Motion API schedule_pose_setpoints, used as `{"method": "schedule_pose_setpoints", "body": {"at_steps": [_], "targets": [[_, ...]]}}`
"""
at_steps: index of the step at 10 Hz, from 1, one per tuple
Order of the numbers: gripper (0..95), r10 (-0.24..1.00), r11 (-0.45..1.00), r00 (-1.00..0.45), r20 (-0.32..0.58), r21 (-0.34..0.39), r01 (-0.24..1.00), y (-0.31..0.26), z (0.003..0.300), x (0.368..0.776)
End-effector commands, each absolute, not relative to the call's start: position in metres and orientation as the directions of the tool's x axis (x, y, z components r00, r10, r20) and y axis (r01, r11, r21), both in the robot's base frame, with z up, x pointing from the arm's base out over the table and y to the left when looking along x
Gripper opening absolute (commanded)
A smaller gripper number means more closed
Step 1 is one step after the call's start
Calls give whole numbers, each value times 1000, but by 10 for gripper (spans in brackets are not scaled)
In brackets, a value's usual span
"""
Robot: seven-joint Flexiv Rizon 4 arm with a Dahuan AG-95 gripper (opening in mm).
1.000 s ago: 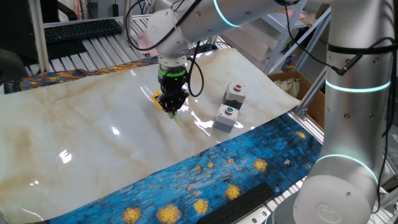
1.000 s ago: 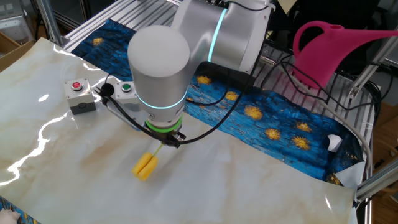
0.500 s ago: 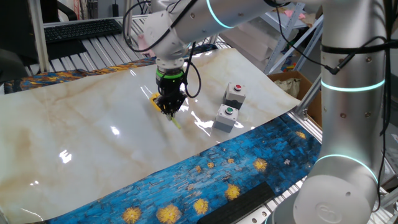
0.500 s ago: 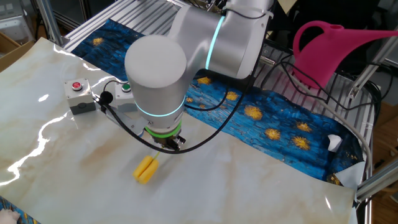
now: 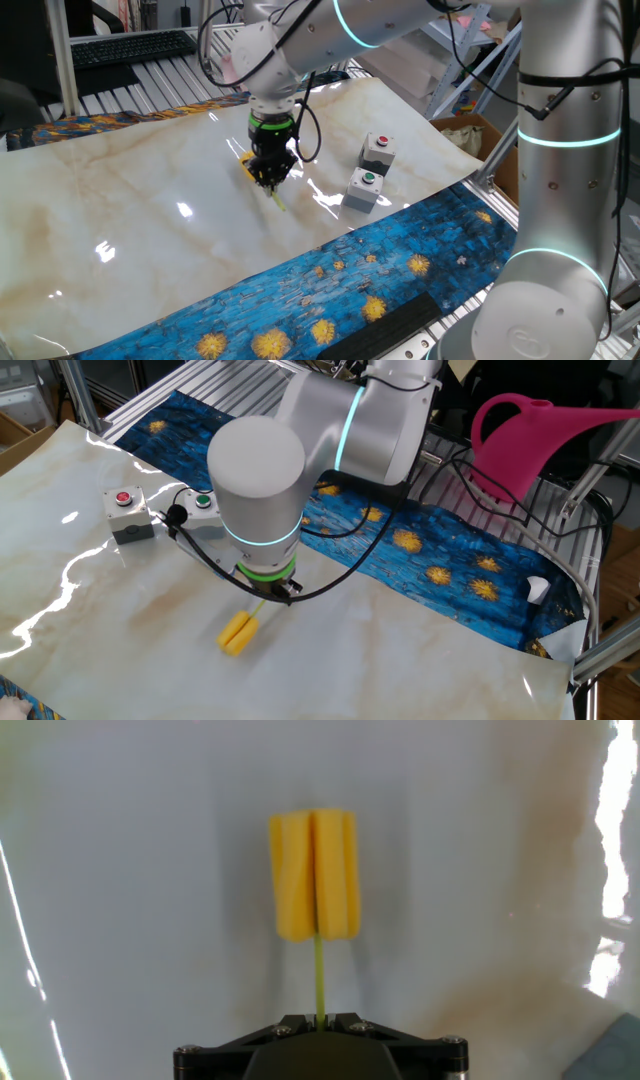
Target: Scrub the table with a brush
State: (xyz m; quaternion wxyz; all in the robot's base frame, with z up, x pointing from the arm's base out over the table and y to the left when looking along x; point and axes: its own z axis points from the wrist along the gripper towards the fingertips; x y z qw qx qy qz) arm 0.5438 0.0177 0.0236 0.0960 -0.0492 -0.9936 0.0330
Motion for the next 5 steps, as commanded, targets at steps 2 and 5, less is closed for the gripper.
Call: {"method": "schedule_pose_setpoints", "body": {"at_steps": [2, 5], "targets": [[0, 134, 990, -974, 185, -77, 122, 35, 23, 541], [0, 166, 986, -969, 185, -66, 156, 54, 22, 537]]}}
